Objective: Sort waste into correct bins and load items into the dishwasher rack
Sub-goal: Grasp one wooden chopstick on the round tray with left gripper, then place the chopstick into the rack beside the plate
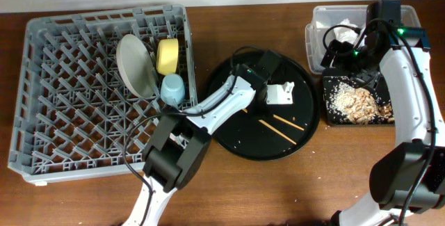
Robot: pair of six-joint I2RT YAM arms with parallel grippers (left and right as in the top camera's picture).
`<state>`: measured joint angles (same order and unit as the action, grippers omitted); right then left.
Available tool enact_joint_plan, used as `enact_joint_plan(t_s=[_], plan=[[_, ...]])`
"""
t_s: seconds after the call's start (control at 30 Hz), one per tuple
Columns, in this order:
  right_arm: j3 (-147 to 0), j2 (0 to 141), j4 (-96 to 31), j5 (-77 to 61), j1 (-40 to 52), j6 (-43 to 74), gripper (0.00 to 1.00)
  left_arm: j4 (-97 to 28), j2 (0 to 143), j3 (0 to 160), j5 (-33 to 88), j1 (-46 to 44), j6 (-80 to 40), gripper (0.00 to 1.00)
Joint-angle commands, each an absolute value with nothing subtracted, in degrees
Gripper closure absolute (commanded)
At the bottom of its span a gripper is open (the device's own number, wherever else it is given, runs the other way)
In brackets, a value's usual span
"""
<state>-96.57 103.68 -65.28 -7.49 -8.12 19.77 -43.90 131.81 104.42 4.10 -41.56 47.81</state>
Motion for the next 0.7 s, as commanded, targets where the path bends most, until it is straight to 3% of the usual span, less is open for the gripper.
enact_joint_plan(t_s=[0.0,0.1,0.13,0.17,0.2,0.37,0.43,0.6,0.67], plan=[[-96.66,103.35,-65.23,-6.85,-8.21,20.4,0.02,-43.68,134.06,104.88,3.57,-41.93,51.18,0.3],[-96.66,103.35,-65.73,-6.83,-8.21,20.4,0.02,-42.98,136.07,104.88,2.94,-42.76,51.33,0.47],[-96.66,103.35,-65.71,-6.83,-8.21,20.4,0.01,-43.11,136.07,104.88,3.03,-42.92,51.31,0.79],[-96.66,103.35,-65.58,-6.83,-8.21,20.4,0.02,-43.33,136.07,104.88,3.27,-43.05,51.29,0.96],[-96.66,103.35,-65.6,-6.83,-8.21,20.4,0.02,-44.4,136.07,104.88,3.9,-43.05,51.29,1.0],[-96.66,103.35,-65.8,-6.85,-8.21,20.4,0.01,-45.67,135.94,105.6,-0.34,-43.13,49.17,1.0],[-96.66,103.35,-65.8,-6.85,-8.21,20.4,0.02,-45.98,135.02,108.03,-7.18,-42.96,43.42,1.0],[-96.66,103.35,-65.78,-6.87,-8.21,20.4,0.02,-49.15,129.32,115.07,-7.9,-39.75,28.36,1.0],[-96.66,103.35,-65.8,-6.85,-8.21,20.4,0.02,-49.25,127.24,115.35,-7.97,-36.18,16.78,1.0]])
